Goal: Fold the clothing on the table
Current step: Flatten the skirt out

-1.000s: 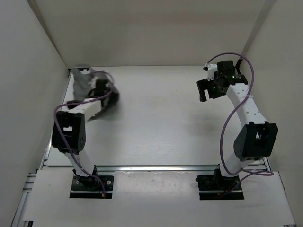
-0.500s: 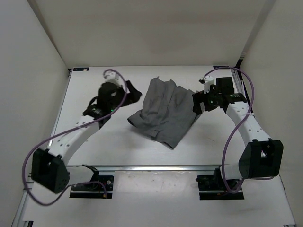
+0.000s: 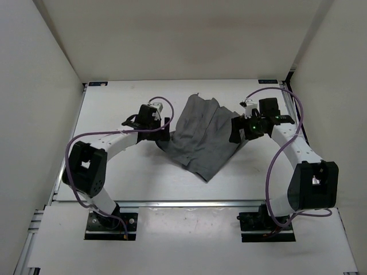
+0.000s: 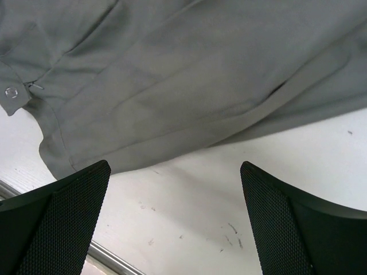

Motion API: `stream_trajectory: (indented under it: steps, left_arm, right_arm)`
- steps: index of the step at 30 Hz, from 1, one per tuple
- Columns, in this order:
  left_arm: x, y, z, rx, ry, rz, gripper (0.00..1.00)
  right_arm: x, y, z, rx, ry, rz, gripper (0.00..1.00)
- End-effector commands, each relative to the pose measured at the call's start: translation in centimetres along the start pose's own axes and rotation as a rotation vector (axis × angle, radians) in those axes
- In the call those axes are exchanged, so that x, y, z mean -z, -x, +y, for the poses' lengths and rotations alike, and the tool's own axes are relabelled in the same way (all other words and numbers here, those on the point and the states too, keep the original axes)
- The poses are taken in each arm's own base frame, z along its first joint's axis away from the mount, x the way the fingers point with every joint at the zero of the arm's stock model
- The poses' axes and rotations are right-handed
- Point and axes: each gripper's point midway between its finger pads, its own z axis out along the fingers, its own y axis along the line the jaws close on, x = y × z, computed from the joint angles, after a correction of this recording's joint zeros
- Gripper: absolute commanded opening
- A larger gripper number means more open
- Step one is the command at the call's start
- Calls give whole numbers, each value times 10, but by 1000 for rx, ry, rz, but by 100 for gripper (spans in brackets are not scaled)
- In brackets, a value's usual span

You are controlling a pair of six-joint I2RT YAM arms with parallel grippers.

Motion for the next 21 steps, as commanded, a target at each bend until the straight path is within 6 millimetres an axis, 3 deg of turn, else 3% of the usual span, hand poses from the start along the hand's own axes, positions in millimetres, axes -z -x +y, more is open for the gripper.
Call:
stream_trajectory:
  steps: [1,4,7,10,17,21]
  left_arm:
    - [10,25,22,-49,41,-27,98]
    - [8,24,39,-37,66,-21,99]
    - [6,12,50,-17,55,2,99]
    - [3,3,53,19,29,7,99]
    - [-1,13,19,77,-138,-79,98]
    - [4,17,15,142,-201,-122,99]
  right_arm:
    - [4,2,-9,-47,-34,-18,100]
    - [8,1,-4,-29,-21,-17,100]
    - [9,-4,-3,-52,-11,-2,99]
    - [13,-9,-7,-129,12,-5,99]
    - [28,-30,-24,-308,43,-26,99]
    - [32,-36,-26,-342,43,-37,99]
